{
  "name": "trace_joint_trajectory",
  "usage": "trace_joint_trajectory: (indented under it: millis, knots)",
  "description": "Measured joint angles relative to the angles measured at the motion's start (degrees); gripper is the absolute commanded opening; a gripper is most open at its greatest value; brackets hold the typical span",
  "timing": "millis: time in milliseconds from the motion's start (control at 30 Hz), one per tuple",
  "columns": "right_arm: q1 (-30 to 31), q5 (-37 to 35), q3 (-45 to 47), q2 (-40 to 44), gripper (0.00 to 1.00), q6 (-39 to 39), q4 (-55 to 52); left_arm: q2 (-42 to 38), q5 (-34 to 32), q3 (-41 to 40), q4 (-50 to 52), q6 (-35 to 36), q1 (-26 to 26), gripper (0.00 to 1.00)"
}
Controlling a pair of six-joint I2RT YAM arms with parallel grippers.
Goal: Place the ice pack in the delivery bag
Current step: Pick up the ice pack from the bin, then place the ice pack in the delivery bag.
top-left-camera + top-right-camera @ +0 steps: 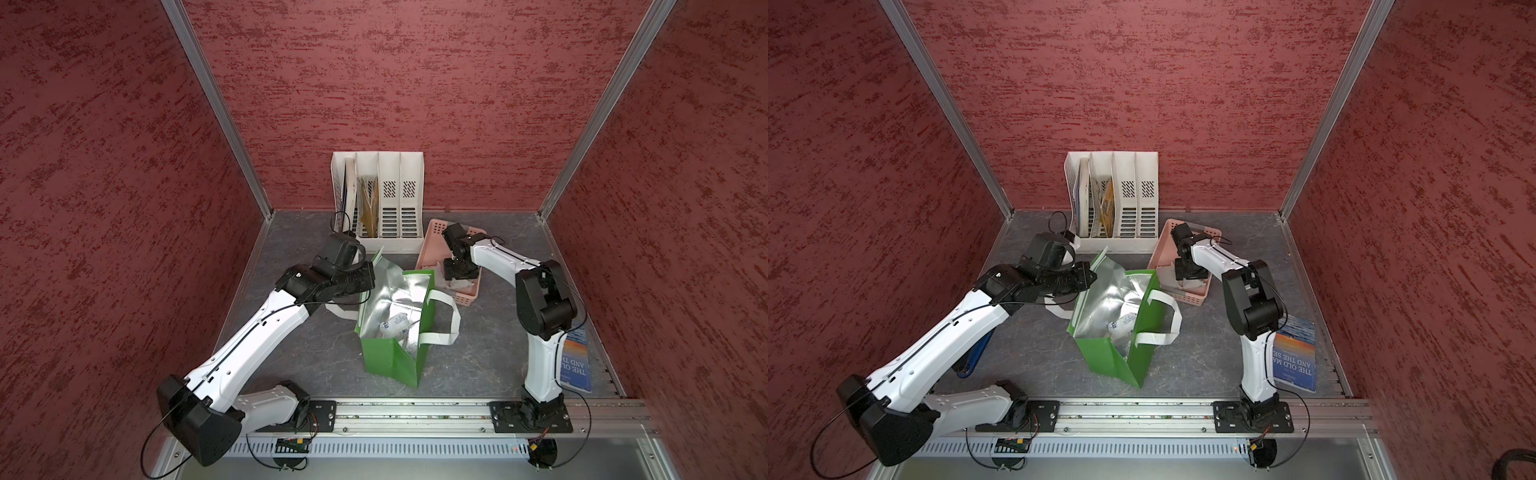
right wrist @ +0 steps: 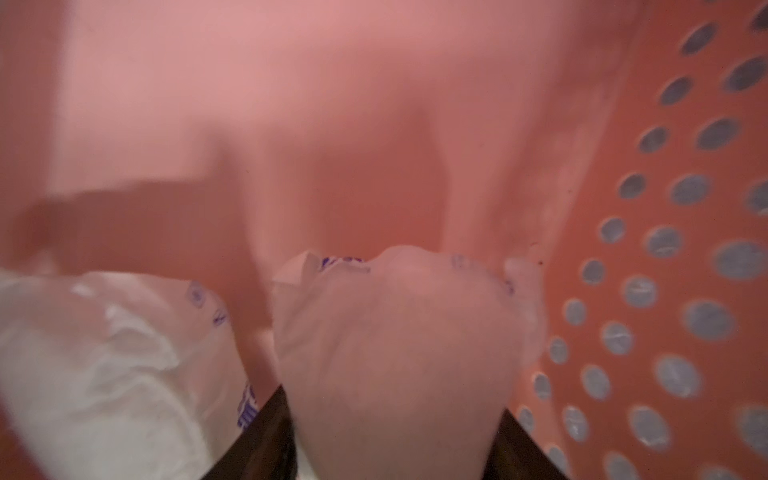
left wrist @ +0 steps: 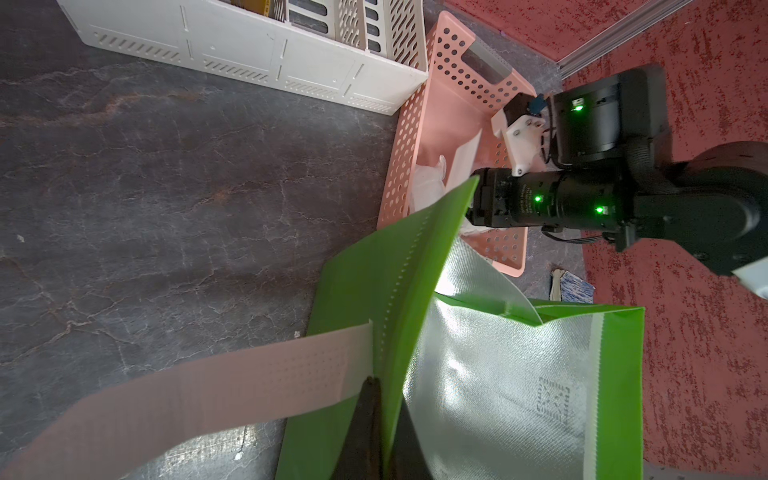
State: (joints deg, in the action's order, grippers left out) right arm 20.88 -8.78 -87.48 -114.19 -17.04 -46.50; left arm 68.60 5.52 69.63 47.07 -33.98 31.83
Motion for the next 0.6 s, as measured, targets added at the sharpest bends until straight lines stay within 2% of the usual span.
trace_joint_trajectory:
  millis: [167, 300, 433, 600]
  knots:
    - [0.26, 0.42, -0.26, 13.00, 0.41, 0.85, 1.31, 0.00, 0.02, 0.00, 0.00, -0.02, 0.00, 0.00]
    - [2.89, 0.81, -1.64, 23.93, 0.41, 1.25, 1.81, 0.00, 0.02, 0.00, -0.02, 0.00, 0.00, 0.00]
    - [11.78, 1.31, -4.57, 32.13, 0.40, 1.01, 2.34, 0.00, 0.02, 0.00, -0.04, -0.02, 0.00, 0.00]
    - [23.93, 3.65, -5.31, 36.85, 0.39, -1.75, 5.49, 0.00, 0.02, 0.00, -0.22, -0.04, 0.04, 0.00]
